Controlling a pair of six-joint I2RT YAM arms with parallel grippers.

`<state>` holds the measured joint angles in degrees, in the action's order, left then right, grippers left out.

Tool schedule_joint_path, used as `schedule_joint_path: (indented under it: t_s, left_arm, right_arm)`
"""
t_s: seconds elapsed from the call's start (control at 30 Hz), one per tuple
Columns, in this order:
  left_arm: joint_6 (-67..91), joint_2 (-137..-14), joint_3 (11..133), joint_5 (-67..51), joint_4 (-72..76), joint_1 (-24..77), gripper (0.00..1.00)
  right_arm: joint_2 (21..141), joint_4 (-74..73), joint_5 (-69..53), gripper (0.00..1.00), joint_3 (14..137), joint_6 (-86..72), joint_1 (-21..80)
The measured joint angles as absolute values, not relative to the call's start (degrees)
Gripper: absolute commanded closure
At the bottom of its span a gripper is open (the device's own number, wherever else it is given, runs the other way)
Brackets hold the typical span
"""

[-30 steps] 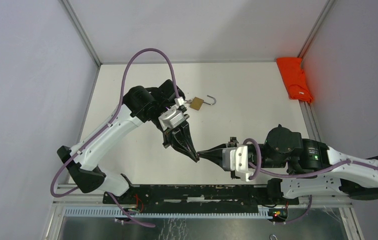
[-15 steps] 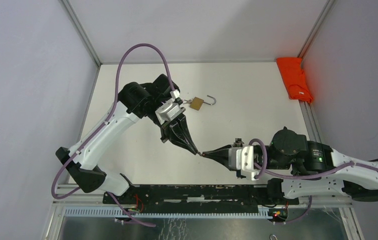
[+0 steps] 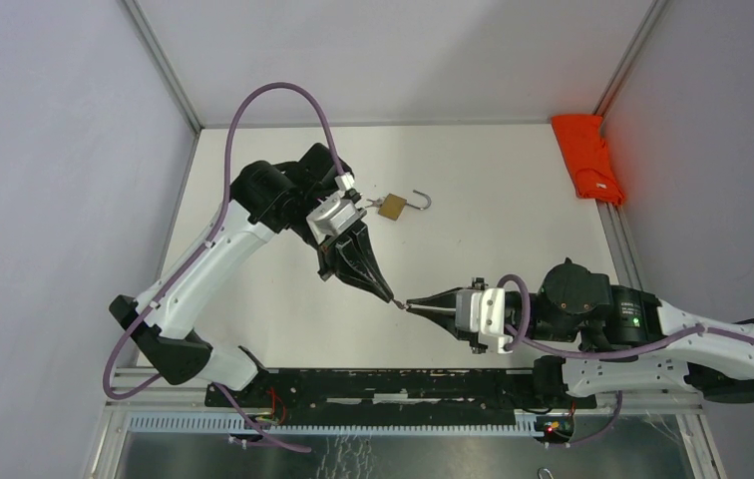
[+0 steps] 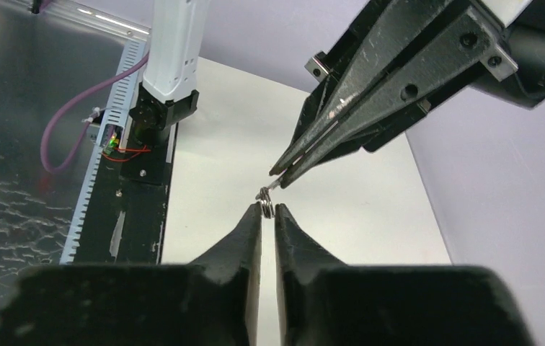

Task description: Unlock with the key

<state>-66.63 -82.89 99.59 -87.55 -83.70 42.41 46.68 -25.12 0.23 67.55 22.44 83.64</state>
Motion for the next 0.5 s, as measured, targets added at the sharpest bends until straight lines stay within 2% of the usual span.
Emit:
schedule_joint_path:
  t_s: [0.1,0.17,0.37,0.5]
  left_arm:
    - [-66.57,-82.87,99.59,-87.59,-83.72,41.60,0.98]
    - [-66.50,-82.89,99.59,-87.59,-83.72,41.21,0.98]
    - [-65.69,-82.87,99.46,-87.61,-83.72,39.88,0.98]
    - [-65.19,-82.89,98.67,-87.61,-83.77,37.60,0.98]
  right_arm:
    - [46.39,-24.29,2.20,0.58,66.94,21.21,83.64]
    - [45.80,-23.64,3.88,0.52,66.19,20.38,83.64]
    - [41.85,-20.08,10.26,0.56,63.66,17.12,83.64]
    - [39.75,-16.36,14.41,0.71,63.11,13.52,83.64]
